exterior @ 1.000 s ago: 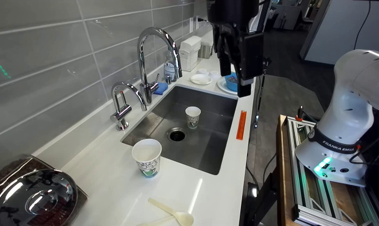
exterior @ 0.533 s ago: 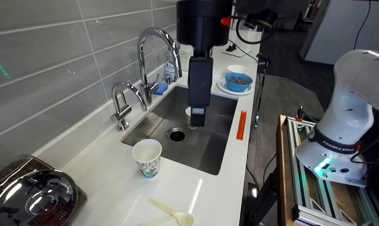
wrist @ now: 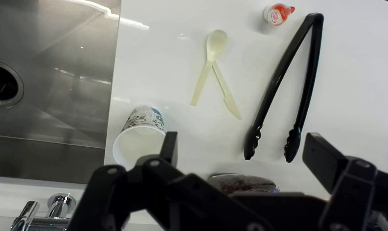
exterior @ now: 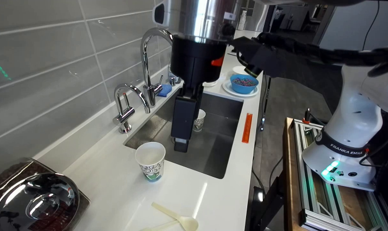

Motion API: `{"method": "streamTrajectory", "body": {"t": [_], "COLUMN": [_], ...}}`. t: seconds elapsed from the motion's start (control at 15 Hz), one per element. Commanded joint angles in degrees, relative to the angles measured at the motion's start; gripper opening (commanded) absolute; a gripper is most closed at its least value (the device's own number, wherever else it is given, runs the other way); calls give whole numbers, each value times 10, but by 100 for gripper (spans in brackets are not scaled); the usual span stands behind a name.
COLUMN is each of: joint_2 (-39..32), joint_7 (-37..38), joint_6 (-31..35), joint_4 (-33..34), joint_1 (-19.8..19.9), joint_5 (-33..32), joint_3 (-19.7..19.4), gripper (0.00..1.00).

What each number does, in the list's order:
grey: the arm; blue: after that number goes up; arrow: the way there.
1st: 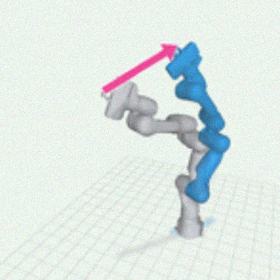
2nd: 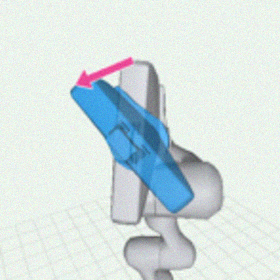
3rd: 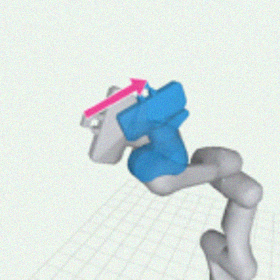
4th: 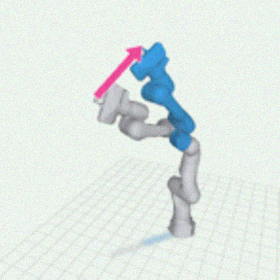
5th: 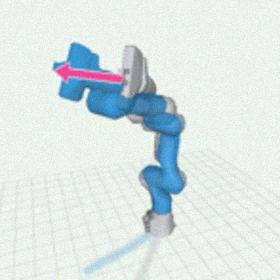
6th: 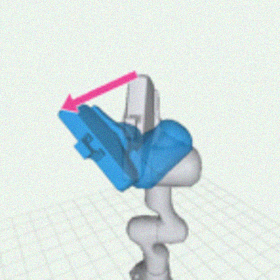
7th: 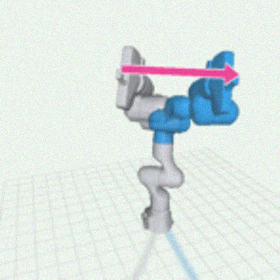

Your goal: Pick up the white spoon and put it on the plate on the opposite side of the sink

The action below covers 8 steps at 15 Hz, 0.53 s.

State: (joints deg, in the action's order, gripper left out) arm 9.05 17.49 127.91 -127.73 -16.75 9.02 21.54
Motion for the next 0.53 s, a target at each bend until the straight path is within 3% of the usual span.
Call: {"method": "streamTrajectory", "body": {"t": [0.0, 0.47], "joint_2": [-4, -25], "joint_7": [2, -5], "joint_6": [-1, 4], "joint_4": [1, 8], "joint_1": [-6, -10], "joint_5": [-2, 3], "joint_3": [-4, -3], "gripper": [100, 100]}}
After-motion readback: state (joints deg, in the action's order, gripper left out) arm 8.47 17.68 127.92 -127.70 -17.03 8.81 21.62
